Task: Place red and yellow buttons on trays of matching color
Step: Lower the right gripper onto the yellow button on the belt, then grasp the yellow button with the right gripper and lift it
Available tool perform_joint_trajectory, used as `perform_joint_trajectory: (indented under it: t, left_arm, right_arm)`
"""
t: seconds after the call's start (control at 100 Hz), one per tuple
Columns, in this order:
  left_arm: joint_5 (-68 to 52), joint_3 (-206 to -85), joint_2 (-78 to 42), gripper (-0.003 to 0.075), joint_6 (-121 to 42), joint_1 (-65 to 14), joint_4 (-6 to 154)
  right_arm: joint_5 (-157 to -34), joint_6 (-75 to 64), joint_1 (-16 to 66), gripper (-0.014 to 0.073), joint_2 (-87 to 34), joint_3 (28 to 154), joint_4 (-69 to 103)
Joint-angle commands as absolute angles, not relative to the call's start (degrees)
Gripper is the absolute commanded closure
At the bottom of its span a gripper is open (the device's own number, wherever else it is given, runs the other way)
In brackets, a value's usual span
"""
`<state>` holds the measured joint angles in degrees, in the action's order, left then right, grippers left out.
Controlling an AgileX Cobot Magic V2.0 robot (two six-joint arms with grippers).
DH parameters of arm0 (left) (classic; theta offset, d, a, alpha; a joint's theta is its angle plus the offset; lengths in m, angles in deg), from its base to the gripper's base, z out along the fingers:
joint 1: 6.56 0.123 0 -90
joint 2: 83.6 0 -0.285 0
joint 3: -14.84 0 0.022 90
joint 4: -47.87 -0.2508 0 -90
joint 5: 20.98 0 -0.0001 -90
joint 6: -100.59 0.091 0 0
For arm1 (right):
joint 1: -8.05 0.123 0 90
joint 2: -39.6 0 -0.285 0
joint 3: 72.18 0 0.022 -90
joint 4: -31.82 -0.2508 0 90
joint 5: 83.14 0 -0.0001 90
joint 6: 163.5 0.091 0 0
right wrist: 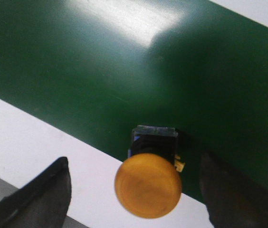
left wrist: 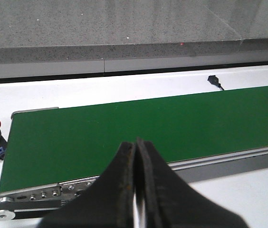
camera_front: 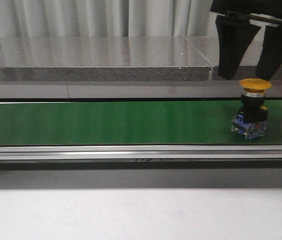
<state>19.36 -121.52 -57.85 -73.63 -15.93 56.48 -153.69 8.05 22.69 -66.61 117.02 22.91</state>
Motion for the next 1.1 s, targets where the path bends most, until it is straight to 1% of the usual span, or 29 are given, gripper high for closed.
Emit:
perform_joint_trajectory:
  t: [0.0,0.16,0.23,0.3,0.35,0.42,0.49,0.56,0.63,0.74,0.87,1.01,1.09]
  left_arm:
    - [15.00,-123.04,-57.33,0.0741,-74.09,-16.33,57.50]
    - [15.00,-123.04,-57.33,0.0741,-74.09,-16.33,57.50]
    - [15.00,-123.04,-57.33,0.0741,-74.09,-16.33,57.50]
    - [15.00,-123.04,-57.33,0.0741,-74.09,-16.33,57.50]
    - [15.00,-123.04,-57.33,0.0741,-74.09,-16.33,57.50]
    - [15.00,-123.04,-57.33,0.0741,-74.09,-16.33,57.50]
    - [15.00,-123.04,-57.33,0.0741,-74.09,-16.33,57.50]
    - [15.00,-123.04,-57.33,0.0741,-74.09,-16.33,57.50]
    - [15.00,-123.04,-57.33,0.0741,-74.09,-16.33,57.50]
    - [15.00,-123.04,-57.33,0.0741,-74.09,-16.33,57.50]
    - [15.00,-123.04,-57.33,0.0741,-74.09,-16.33,57.50]
    - [15.00,-123.04,-57.33,0.0741,-74.09,-16.33,57.50]
    - [15.00,-123.04,-57.33,0.0741,-74.09,-16.33,57.50]
  right_arm:
    - [-159.07,7.24,22.70,0.0032,-64.86,118.23,24.77]
    - [-159.35,7.30,22.70,0.0037,-65.00,116.86,26.52]
    - [-159.35,7.30,22.70,0.0088,-65.00,115.28,26.53]
    - [-159.35,7.30,22.65,0.0190,-65.00,113.56,26.64]
    - [-159.35,7.30,22.50,0.0295,-65.00,112.65,26.64]
    - [-159.35,7.30,22.50,0.0416,-65.00,112.18,26.75]
    - [-159.06,7.30,22.50,0.0503,-64.84,112.18,26.75]
    - [-158.25,7.36,22.50,0.0557,-64.11,112.18,26.75]
    - [-157.18,7.79,22.46,0.0579,-62.84,112.18,26.80]
    - [-155.94,8.16,22.39,0.0578,-59.75,112.18,27.41]
    - [-155.49,11.74,21.38,0.0578,-55.57,112.18,30.67]
    - [-155.01,15.30,17.15,0.0578,-51.06,112.18,34.11]
    - [-154.69,15.72,13.19,0.0578,-48.76,112.18,34.89]
